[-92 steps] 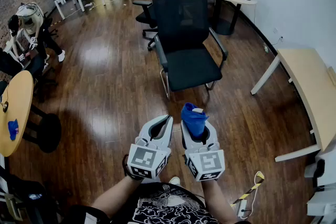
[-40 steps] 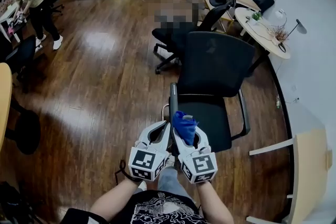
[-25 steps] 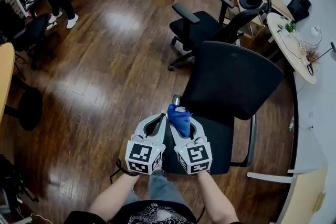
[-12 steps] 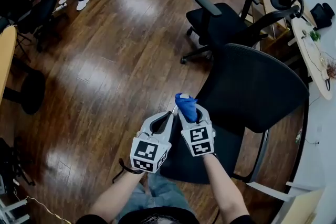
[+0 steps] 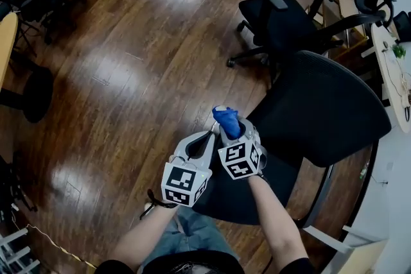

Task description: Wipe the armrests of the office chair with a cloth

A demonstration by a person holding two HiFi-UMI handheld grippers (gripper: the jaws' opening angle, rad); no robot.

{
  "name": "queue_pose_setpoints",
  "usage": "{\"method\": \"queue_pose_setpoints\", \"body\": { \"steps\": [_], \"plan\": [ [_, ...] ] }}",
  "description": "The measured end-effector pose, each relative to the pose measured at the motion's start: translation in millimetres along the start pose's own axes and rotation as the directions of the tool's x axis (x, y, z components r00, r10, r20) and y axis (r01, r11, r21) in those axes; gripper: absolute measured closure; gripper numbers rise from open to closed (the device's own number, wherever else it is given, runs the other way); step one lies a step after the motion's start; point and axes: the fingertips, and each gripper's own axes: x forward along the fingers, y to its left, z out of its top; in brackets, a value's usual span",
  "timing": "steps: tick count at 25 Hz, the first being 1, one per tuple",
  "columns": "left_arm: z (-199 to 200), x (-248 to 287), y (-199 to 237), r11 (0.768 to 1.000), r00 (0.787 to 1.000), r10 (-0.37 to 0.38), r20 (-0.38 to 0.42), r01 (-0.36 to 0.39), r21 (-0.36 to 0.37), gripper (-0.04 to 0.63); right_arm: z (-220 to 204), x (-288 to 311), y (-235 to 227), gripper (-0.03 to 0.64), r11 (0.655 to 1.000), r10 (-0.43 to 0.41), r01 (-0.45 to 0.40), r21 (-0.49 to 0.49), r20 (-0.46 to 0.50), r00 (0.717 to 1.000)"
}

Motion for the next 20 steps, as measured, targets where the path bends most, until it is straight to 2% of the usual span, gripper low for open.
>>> {"method": "queue_pose_setpoints", "body": {
  "steps": [8,20],
  "plan": [
    [-7,-3,1,1.0,0.999,0.017,-0.029,-0.017,0.013,0.591,-5,-4,10,0.479,0.997,0.064,-0.066,0.041,0.043,0.997],
    [-31,-35,-11,0.999,0.997,-0.009,-0.079,0.011,0.033,0.591,-15,-37,54,0.479,0.992,0.085,-0.09,0.093,0.062,0.994]
  ]
}}
